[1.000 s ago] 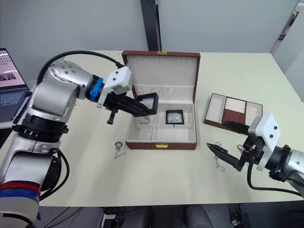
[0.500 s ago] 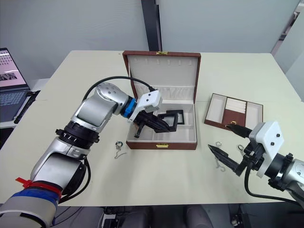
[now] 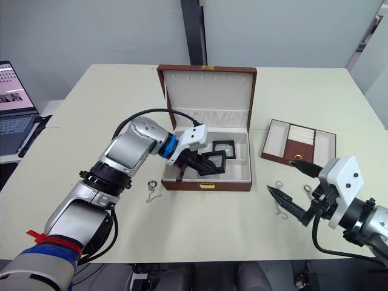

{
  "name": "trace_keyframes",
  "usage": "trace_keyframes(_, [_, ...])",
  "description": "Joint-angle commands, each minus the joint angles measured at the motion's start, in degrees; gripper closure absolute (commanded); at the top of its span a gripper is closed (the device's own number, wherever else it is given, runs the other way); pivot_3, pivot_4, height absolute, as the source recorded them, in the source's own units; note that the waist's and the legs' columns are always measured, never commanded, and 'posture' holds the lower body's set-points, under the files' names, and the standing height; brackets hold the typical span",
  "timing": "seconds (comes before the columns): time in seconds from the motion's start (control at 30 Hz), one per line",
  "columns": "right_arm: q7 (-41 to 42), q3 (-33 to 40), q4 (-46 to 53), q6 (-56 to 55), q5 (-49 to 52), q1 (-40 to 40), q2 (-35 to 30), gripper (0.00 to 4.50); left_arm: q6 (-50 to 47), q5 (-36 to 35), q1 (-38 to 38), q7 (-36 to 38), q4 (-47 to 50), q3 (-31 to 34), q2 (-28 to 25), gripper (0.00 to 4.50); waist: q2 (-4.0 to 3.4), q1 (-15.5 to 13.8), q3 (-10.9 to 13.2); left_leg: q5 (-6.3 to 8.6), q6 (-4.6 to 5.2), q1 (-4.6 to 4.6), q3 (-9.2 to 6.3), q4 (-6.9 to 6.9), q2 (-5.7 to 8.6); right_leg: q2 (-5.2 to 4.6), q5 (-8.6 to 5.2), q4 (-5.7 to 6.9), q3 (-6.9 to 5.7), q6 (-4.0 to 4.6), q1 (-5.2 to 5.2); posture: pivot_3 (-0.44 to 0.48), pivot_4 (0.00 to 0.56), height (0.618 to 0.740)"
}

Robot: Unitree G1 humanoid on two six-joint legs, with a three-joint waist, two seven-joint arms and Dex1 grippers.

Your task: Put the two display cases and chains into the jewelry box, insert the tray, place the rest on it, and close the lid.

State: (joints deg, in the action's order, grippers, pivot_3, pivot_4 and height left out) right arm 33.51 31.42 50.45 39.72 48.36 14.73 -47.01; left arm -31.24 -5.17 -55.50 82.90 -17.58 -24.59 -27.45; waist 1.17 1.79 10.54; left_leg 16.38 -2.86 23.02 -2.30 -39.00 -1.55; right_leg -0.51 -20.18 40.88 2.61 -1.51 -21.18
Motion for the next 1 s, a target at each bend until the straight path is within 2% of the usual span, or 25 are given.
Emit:
trace_keyframes(0.03, [0.1,0.7,0.8,-1.3,-0.3,-0.2,-0.2,0.0,-0.9,-0.6,0.1,-0.1,2.4,0.2,0.0,4.48,0.0,0.0,0.0,0.0,0.0,0.0,0.0,0.0,0.0,0.0,0.0,0.0,0.0,0.0,0.0,0.0,0.15,0.74])
trace_keyframes(0.6, [0.4,0.3,0.5,-1.6,-0.9,0.1,-0.2,0.0,-2.1,-0.8,0.2,-0.4,3.2,0.2,0.3,4.48,0.0,0.0,0.0,0.0,0.0,0.0,0.0,0.0,0.0,0.0,0.0,-0.01,0.0,0.0,0.01,0.0,0.15,0.74])
trace_keyframes(0.83, [0.4,0.2,0.3,-1.6,-0.8,0.0,-0.3,0.0,-1.3,-1.4,-0.4,-1.4,2.0,1.1,1.5,2.35,0.0,0.0,0.0,0.0,0.0,0.0,0.0,0.0,0.0,-0.01,0.0,-0.01,0.0,0.0,0.01,0.0,0.15,0.74])
trace_keyframes(1.0, [0.6,0.5,0.3,-1.6,-0.8,0.3,-0.4,0.0,-1.4,-1.8,-0.5,-1.6,2.1,1.5,1.6,0.66,0.0,0.0,0.0,0.0,0.0,0.0,0.0,0.0,0.0,0.01,0.0,-0.01,0.01,0.0,0.01,0.0,0.15,0.74])
